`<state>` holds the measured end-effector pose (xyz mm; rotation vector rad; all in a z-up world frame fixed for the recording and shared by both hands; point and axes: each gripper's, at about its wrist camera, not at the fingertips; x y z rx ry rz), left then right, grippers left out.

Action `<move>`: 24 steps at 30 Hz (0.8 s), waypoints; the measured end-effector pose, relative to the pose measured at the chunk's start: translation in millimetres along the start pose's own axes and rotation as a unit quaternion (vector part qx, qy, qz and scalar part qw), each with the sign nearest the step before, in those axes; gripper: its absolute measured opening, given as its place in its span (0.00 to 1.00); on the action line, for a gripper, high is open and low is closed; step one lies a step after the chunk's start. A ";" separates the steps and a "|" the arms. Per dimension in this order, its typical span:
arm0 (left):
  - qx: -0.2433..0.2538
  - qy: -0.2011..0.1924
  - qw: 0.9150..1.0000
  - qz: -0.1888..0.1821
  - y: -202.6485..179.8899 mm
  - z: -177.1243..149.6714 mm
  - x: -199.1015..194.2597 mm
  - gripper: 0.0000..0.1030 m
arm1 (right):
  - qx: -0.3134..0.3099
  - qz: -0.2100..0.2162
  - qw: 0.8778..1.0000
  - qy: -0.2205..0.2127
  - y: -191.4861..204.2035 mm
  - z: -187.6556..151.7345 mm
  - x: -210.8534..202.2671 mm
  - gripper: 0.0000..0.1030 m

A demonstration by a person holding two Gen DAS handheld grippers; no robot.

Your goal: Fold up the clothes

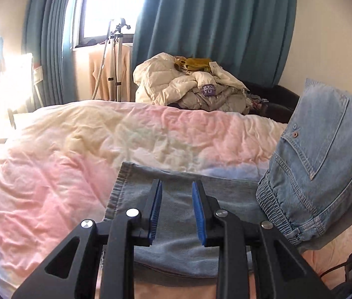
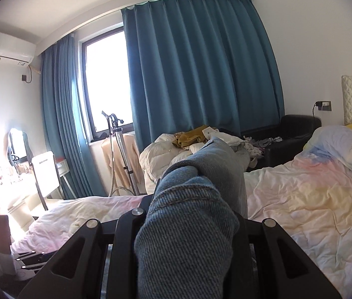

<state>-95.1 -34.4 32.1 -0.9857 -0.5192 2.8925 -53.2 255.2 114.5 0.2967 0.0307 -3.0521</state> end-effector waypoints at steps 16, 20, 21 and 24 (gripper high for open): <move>-0.120 -0.049 0.991 -0.042 97.2 26.9 -26.7 0.25 | -0.107 -0.021 0.994 -0.006 164.6 -48.6 29.5 0.22; -0.145 -0.057 0.986 -0.059 110.8 26.5 -32.9 0.25 | -0.146 0.008 0.989 0.017 205.4 -75.2 48.8 0.22; -0.148 -0.058 0.986 -0.058 113.5 26.8 -33.2 0.25 | -0.156 0.017 0.987 0.025 215.9 -82.9 53.6 0.22; -0.161 -0.056 0.984 -0.059 122.7 27.3 -30.3 0.25 | -0.199 0.043 0.978 0.052 248.8 -114.2 69.1 0.22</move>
Point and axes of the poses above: each gripper's, at about its wrist camera, not at the fingertips, and x roughly the way its jaws point, y to its left, z to its top, and after that the axes turned 11 degrees about -x, right-handed
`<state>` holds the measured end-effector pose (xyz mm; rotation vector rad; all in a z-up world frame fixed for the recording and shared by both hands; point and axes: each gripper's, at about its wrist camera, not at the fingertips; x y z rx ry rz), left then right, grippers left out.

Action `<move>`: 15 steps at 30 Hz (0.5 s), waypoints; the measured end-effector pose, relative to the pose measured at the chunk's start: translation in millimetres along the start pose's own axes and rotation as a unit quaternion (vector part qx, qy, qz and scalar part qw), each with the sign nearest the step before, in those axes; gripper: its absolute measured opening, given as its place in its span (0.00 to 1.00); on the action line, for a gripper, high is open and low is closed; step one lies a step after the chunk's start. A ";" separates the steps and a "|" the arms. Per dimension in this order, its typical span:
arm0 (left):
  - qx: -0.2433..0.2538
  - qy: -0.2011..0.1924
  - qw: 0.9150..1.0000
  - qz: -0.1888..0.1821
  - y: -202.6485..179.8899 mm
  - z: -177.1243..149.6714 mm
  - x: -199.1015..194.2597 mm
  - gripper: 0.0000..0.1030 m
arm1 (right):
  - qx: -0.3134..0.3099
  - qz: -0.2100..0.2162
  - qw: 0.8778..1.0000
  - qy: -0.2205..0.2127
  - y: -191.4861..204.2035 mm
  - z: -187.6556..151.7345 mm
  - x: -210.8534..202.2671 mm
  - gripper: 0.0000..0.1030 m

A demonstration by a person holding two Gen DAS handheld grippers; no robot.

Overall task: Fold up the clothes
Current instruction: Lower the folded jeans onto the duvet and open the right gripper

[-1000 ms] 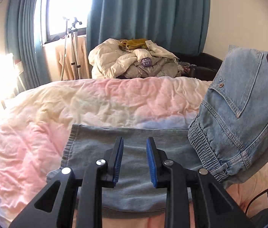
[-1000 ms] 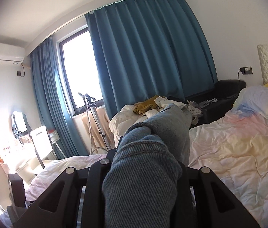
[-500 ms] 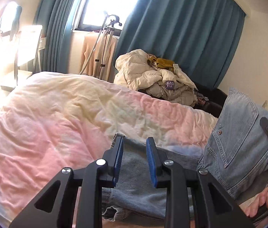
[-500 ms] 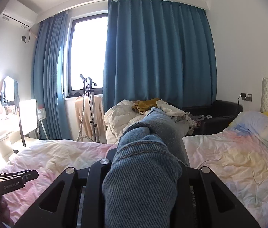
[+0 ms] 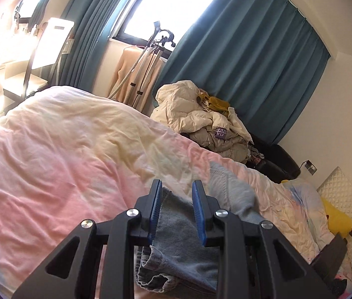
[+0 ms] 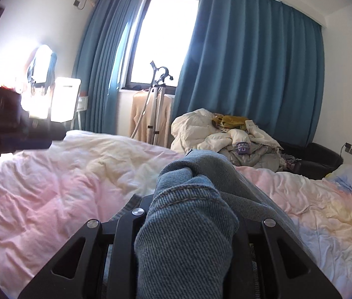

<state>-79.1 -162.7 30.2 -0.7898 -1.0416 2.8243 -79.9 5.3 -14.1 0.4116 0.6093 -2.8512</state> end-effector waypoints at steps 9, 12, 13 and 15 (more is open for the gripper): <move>-0.031 -0.001 0.999 -0.013 18.1 3.3 3.4 0.25 | -0.034 0.059 0.997 0.047 56.3 -41.6 37.4 0.22; -0.035 0.002 0.999 -0.017 18.9 3.9 5.6 0.25 | -0.029 0.081 0.995 0.056 47.4 -36.8 37.4 0.29; -0.035 0.006 0.999 -0.019 19.3 3.6 7.0 0.25 | -0.033 0.090 0.994 0.060 47.5 -36.4 36.0 0.33; -0.036 0.017 0.999 -0.023 19.8 2.5 11.0 0.25 | -0.038 0.121 0.990 0.065 48.2 -34.6 32.5 0.50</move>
Point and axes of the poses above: each gripper's, at about its wrist camera, not at the fingertips, and x roughly the way its jaws point, y to its left, z to its top, and after that the axes turned 11 degrees about -x, right-handed
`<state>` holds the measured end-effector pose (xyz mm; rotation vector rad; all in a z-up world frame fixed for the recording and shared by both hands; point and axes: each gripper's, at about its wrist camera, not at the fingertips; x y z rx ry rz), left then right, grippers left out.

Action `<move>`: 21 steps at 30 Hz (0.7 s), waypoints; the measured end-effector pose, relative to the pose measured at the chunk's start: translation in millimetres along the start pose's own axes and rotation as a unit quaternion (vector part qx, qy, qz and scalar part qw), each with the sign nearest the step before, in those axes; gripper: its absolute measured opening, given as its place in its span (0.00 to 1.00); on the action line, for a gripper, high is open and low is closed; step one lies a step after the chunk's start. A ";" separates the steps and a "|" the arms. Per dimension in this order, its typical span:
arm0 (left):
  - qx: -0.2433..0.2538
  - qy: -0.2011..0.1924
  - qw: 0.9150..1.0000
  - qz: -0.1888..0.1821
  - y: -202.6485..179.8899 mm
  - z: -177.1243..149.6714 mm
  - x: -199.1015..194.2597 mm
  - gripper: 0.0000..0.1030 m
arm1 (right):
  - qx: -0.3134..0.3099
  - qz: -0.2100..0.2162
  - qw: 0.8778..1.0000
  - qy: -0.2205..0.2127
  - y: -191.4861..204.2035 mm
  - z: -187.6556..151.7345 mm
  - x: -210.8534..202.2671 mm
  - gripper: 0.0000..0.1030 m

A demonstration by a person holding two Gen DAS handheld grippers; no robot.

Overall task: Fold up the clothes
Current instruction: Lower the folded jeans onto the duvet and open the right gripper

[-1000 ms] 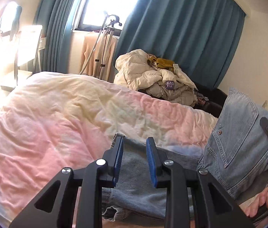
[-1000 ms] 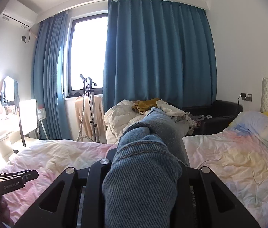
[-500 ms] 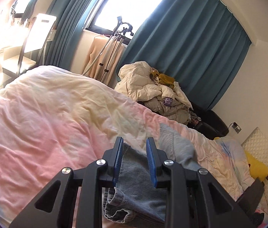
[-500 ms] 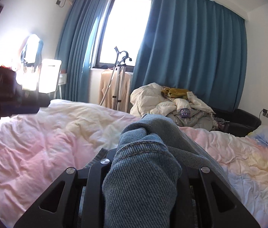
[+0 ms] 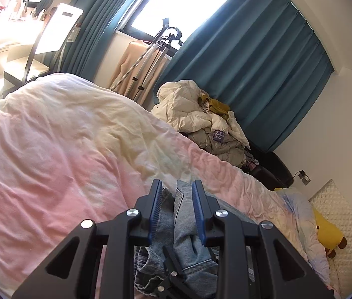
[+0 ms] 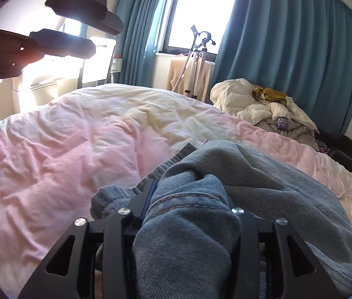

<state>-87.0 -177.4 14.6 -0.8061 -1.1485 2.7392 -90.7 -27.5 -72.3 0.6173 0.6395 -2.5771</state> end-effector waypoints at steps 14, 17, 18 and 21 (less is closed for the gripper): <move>0.002 0.109 0.994 -0.014 -9.9 -30.4 34.1 0.47 | 0.044 0.098 0.993 0.046 -86.0 -18.8 -87.0 0.72; -0.016 0.133 0.991 -0.013 -7.6 -38.6 42.6 0.47 | 0.067 0.099 0.991 0.056 -116.1 -28.1 -101.4 0.72; -0.020 0.139 0.990 -0.009 -6.7 -40.7 45.4 0.47 | 0.069 0.100 0.991 0.056 -122.6 -30.6 -105.0 0.71; -0.030 0.158 0.987 0.001 -4.3 -48.5 54.1 0.47 | 0.067 0.094 0.992 0.044 -133.9 -36.6 -110.2 0.71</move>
Point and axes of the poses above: each gripper's, at about its wrist camera, not at the fingertips, and x roughly the way its jaws point, y to its left, z to its top, and after that the axes turned 11 degrees about -x, right-handed
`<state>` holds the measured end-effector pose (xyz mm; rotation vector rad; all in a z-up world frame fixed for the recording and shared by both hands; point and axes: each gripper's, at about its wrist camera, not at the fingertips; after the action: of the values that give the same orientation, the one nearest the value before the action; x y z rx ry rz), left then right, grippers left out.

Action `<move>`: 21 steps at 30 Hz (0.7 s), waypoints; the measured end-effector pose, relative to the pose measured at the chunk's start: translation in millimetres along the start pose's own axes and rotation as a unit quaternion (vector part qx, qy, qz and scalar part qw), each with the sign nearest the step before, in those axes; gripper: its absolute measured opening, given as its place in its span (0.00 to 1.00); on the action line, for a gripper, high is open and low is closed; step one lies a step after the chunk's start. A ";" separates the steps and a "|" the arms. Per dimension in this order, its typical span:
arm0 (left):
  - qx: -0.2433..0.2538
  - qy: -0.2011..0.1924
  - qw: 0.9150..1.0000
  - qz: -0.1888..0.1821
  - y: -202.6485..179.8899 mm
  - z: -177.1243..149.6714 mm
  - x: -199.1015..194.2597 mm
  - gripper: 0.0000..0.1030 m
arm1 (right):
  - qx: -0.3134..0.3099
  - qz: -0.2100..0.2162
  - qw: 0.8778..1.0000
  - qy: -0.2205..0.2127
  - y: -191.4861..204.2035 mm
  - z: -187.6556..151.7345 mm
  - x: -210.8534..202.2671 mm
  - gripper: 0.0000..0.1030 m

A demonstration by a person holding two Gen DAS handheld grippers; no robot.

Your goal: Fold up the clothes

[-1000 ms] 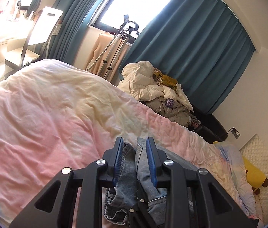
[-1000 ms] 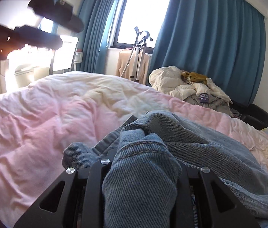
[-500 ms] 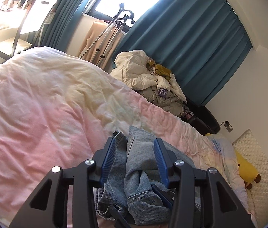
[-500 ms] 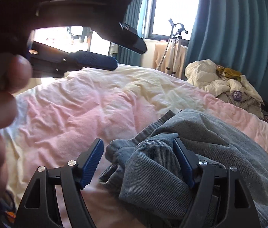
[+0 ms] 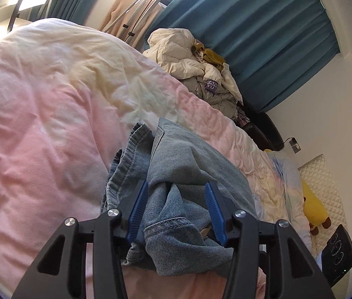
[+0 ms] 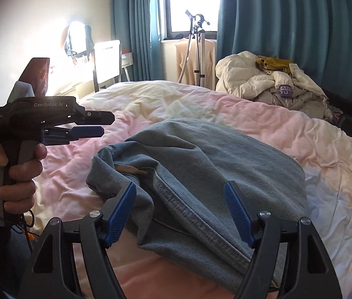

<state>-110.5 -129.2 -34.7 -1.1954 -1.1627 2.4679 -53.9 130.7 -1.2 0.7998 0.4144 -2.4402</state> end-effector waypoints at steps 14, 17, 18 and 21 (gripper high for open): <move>0.173 0.028 0.973 0.149 -45.0 -48.3 34.5 0.48 | 0.015 0.049 0.997 0.052 -7.3 -24.7 59.9 0.59; 0.198 0.030 0.966 0.165 -46.1 -51.2 39.8 0.52 | 0.002 0.050 0.998 0.044 -3.2 -20.6 65.9 0.42; 0.201 0.032 0.965 0.166 -45.0 -50.8 42.1 0.54 | -0.003 0.046 0.998 0.044 -2.0 -19.4 68.9 0.37; 0.195 0.041 0.968 0.154 -41.9 -48.1 44.3 0.54 | -0.012 0.042 0.998 0.035 -3.9 -17.9 70.8 0.19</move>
<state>-112.5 -53.1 -49.6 -1.4193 -0.4588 2.6604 -96.3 113.9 -58.4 0.8767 0.4253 -2.3309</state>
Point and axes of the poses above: each gripper's, at about its wrist camera, not at the fingertips, and x roughly the way its jaws point, y to its left, z to its top, and after that the axes turned 11 degrees about -x, right-handed
